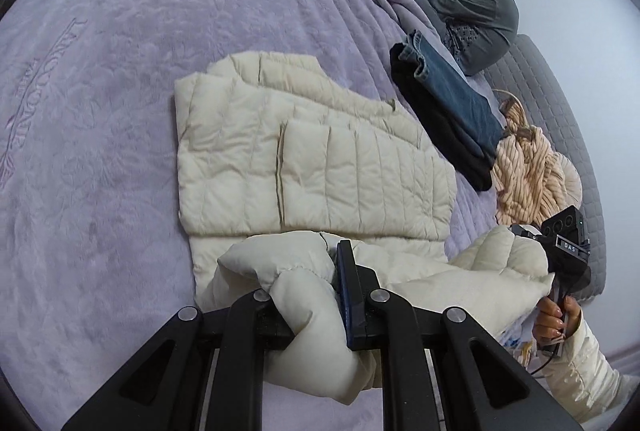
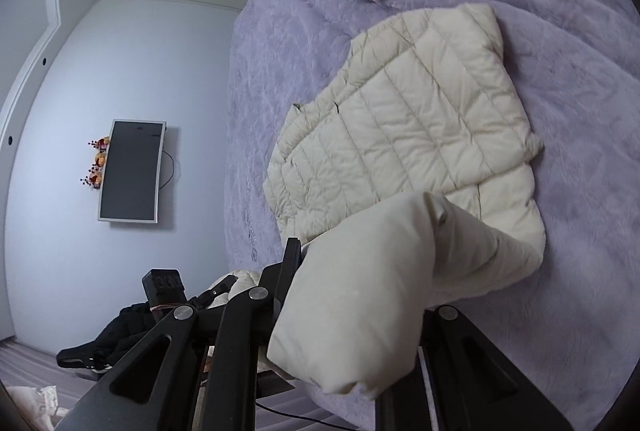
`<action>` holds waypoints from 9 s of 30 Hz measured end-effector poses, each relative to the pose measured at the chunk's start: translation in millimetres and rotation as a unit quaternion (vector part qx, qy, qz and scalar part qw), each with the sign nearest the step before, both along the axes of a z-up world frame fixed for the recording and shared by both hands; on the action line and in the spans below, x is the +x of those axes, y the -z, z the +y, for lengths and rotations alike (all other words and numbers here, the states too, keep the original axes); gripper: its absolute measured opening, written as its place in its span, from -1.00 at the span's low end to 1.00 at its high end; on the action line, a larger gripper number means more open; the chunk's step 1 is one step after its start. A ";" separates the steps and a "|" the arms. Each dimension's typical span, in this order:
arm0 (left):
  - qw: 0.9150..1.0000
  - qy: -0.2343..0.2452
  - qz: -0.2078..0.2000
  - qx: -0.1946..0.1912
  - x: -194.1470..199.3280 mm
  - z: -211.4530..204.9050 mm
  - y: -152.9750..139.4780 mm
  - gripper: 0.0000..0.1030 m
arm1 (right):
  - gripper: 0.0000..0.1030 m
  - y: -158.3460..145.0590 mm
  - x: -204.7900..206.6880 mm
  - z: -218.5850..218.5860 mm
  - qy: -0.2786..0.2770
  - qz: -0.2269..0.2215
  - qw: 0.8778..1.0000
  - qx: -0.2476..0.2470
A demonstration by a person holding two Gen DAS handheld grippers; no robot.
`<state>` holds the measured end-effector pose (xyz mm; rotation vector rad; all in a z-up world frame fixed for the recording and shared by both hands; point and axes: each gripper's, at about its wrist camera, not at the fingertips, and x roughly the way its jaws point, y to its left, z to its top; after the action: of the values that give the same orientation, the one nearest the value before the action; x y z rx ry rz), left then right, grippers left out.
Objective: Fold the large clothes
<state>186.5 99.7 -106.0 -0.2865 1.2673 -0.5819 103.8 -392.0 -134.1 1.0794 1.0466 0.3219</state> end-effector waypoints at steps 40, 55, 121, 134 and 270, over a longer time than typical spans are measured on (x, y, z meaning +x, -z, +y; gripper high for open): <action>0.974 -0.056 -0.100 0.195 104.8 -31.3 4.5 1.00 | -0.23 75.8 150.5 -43.6 0.052 0.092 0.993 -0.056; 0.973 -0.067 -0.102 0.198 115.7 -75.2 44.5 1.00 | -0.53 39.7 128.6 -25.2 0.010 0.060 0.980 -0.190; 0.997 -0.033 0.051 0.042 81.6 -29.2 118.9 -0.44 | -0.53 153.4 21.6 10.1 0.173 0.098 0.974 0.108; 0.995 -0.010 0.061 0.079 -4.1 -7.8 111.6 -0.44 | -0.54 143.1 -56.3 21.9 0.158 0.136 0.972 0.111; 0.986 0.091 0.116 -0.073 32.5 -27.2 163.6 -0.14 | -0.67 147.8 112.5 151.6 -0.131 0.072 0.952 -0.269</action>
<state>219.0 72.4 -269.6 -0.3701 1.4873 -0.8191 216.3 -240.4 -281.9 0.4778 1.3158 0.1533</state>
